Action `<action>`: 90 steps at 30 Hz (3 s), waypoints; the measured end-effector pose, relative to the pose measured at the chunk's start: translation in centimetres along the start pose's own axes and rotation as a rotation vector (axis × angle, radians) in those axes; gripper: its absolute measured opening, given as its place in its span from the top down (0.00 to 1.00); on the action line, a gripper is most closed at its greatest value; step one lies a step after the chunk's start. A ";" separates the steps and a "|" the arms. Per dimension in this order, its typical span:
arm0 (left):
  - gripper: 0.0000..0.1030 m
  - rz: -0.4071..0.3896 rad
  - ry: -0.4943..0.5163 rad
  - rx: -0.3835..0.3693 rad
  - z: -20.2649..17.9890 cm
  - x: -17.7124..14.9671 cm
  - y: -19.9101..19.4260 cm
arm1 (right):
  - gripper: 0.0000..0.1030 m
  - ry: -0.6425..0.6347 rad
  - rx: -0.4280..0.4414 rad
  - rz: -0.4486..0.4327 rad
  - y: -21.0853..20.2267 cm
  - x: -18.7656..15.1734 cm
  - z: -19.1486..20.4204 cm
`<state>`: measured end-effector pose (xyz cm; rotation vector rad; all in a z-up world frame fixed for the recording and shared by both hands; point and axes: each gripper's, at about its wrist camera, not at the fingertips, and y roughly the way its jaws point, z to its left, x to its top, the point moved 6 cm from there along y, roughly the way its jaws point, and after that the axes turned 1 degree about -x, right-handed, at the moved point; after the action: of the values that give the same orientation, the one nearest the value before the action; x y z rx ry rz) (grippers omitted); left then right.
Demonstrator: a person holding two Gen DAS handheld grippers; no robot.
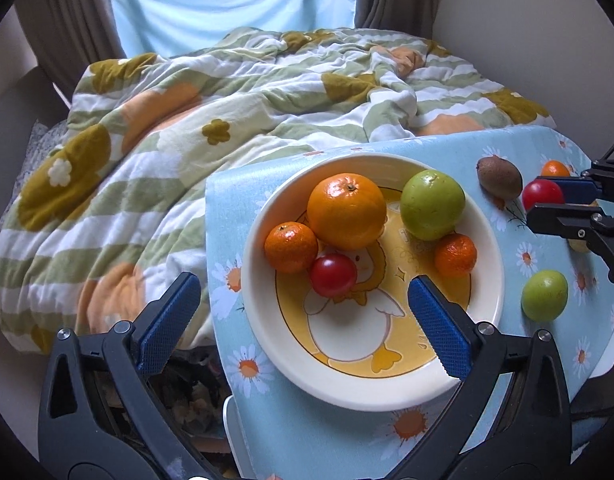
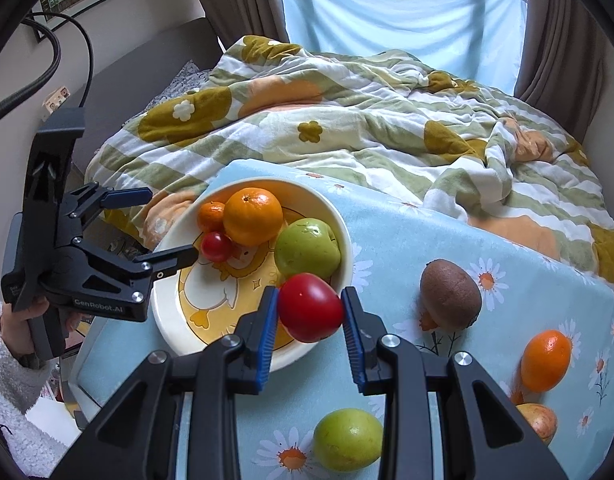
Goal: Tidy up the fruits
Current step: 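Lower the red tomato into the bowl and open the right tool, then pull both tools back from the bowl toward the loose fruits, then grasp the large green fruit with the left tool while the right tool grasps the big apple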
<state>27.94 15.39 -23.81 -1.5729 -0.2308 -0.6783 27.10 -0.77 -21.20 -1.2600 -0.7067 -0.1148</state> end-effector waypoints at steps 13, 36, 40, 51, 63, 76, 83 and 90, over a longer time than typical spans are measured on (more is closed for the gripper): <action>0.00 0.029 -0.014 0.023 -1.5 -4.3 -2.2 | 0.72 -0.082 0.077 0.068 2.2 -1.4 2.8; 0.00 0.034 -0.020 0.002 -3.3 -5.1 -3.3 | 0.00 -0.003 0.057 -0.079 0.0 -1.9 1.4; 0.00 0.020 -0.004 -0.003 -3.9 -4.4 -4.1 | 0.00 0.005 0.044 -0.087 -1.5 -1.9 1.0; 0.00 -0.013 0.038 -0.006 -6.8 -1.9 -7.0 | 0.00 0.082 -0.021 -0.132 -7.5 -2.4 -1.9; 0.00 -0.042 0.027 0.003 -14.3 -0.5 -8.4 | 0.00 0.110 -0.076 -0.148 -13.4 -5.7 -9.6; 0.00 0.019 -0.037 -0.039 -22.2 -3.5 -3.9 | 0.00 0.046 -0.061 -0.050 -12.5 -11.9 -15.4; 0.00 0.034 -0.044 -0.002 -23.3 -4.1 -0.9 | 0.00 -0.002 -0.038 -0.012 -9.6 -13.3 -16.9; 0.28 0.084 -0.004 0.022 -23.8 -4.3 2.2 | 0.00 -0.024 -0.005 -0.001 -7.4 -13.9 -17.1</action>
<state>18.98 -6.67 -28.54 -1.5540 -0.1738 -0.6055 20.11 -22.60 -24.83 -1.2675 -0.7279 -0.1030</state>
